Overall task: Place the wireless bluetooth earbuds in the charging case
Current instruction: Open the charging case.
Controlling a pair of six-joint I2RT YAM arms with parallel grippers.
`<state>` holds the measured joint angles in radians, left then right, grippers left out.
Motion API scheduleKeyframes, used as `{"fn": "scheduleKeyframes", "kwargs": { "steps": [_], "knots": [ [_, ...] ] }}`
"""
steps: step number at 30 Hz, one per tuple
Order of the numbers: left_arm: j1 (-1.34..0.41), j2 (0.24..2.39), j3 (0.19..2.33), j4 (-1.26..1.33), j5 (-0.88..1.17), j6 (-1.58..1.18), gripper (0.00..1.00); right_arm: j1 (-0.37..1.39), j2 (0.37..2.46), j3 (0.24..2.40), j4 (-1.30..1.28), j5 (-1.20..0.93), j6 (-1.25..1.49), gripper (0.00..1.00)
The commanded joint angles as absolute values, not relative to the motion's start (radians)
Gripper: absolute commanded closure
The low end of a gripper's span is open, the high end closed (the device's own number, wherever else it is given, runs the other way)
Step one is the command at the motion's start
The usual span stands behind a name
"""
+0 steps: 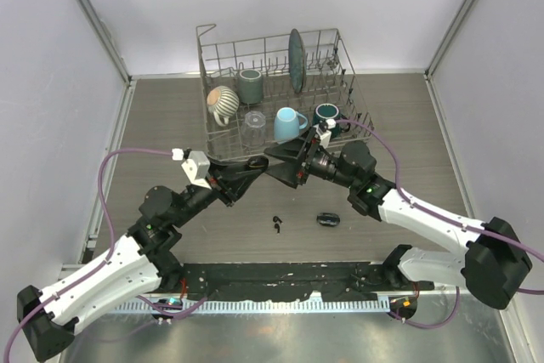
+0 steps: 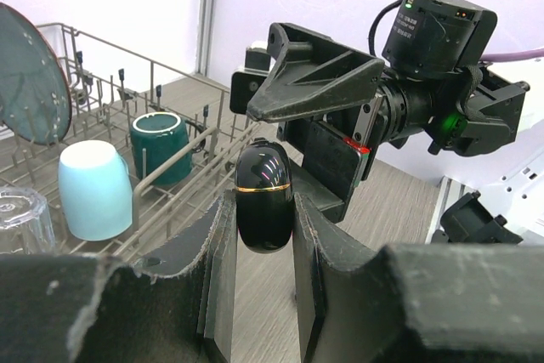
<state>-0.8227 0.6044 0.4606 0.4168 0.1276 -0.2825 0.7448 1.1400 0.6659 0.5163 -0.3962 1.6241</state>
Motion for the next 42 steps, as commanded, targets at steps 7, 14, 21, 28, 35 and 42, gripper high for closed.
{"fn": "scheduleKeyframes", "kwargs": {
  "steps": [7,14,21,28,35,42],
  "knots": [
    [-0.824,0.626,0.471,0.502,0.124,-0.242,1.0,0.772,1.177,0.71,0.669,-0.428,1.732,0.28],
    [-0.825,0.637,0.471,0.515,0.138,-0.245,1.0,0.776,1.189,0.698,0.698,-0.431,1.759,0.37],
    [-0.825,0.64,0.466,0.515,0.144,-0.255,1.0,0.782,1.193,0.698,0.724,-0.446,1.766,0.58],
    [-0.825,0.652,0.468,0.512,0.163,-0.273,0.92,0.788,1.197,0.712,0.726,-0.465,1.721,0.75],
    [-0.825,0.663,0.48,0.505,0.169,-0.284,0.84,0.793,1.186,0.73,0.652,-0.459,1.664,0.78],
    [-0.825,0.675,0.491,0.492,0.173,-0.288,0.79,0.795,1.183,0.732,0.629,-0.457,1.652,0.79]
  ]
}}
